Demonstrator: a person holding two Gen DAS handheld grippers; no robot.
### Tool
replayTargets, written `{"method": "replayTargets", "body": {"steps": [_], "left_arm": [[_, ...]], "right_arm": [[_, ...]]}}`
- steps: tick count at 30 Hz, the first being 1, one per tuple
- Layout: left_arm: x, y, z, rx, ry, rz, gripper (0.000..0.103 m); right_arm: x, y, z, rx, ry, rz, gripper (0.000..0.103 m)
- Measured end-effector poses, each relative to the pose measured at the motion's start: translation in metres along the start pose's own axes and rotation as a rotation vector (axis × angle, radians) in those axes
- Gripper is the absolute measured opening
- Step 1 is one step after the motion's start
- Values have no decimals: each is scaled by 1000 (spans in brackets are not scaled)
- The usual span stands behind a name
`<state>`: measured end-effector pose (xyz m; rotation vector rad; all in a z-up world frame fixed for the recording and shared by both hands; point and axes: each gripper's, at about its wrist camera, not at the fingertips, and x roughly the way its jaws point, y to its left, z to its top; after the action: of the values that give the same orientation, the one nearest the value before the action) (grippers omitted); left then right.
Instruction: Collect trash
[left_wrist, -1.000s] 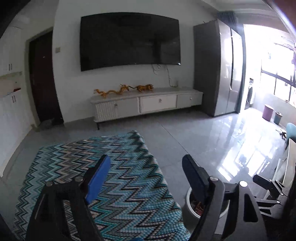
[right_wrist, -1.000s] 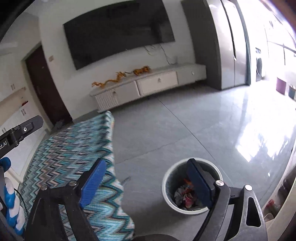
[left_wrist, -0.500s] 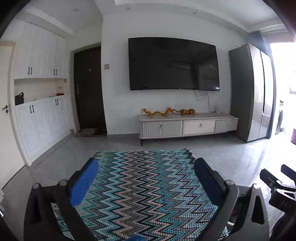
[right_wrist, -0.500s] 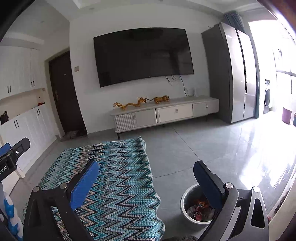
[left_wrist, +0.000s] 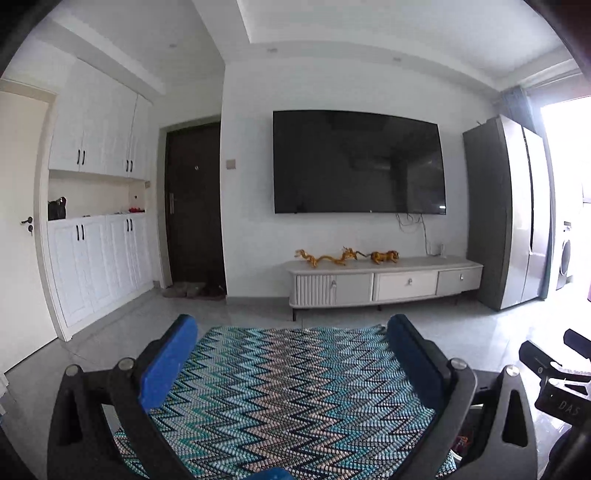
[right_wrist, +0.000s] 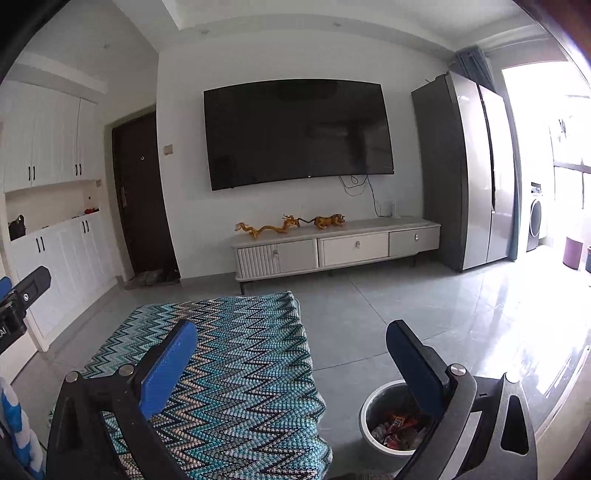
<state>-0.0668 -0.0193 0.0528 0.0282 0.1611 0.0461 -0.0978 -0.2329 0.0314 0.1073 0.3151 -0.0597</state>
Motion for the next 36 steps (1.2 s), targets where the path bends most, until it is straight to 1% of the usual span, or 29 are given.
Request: {"method": "replayTargets", "body": {"steps": [4,12,23,36], "left_arm": [[-3,0,0,2,-14,0,103],[-2,-4,-3,9,-15,-7,103],[10,-16,-14,35,44,-40,103],[13,-21,-16,39,66,-58,103]], "right_arm": [[-4,-3,-2,7,-9,-10,103],[-5,-4,-6,6,-17,-38,103],[-5,-14,-11,18,-9,-71,103],[-1,-20,-14,28,7,-76,103]]}}
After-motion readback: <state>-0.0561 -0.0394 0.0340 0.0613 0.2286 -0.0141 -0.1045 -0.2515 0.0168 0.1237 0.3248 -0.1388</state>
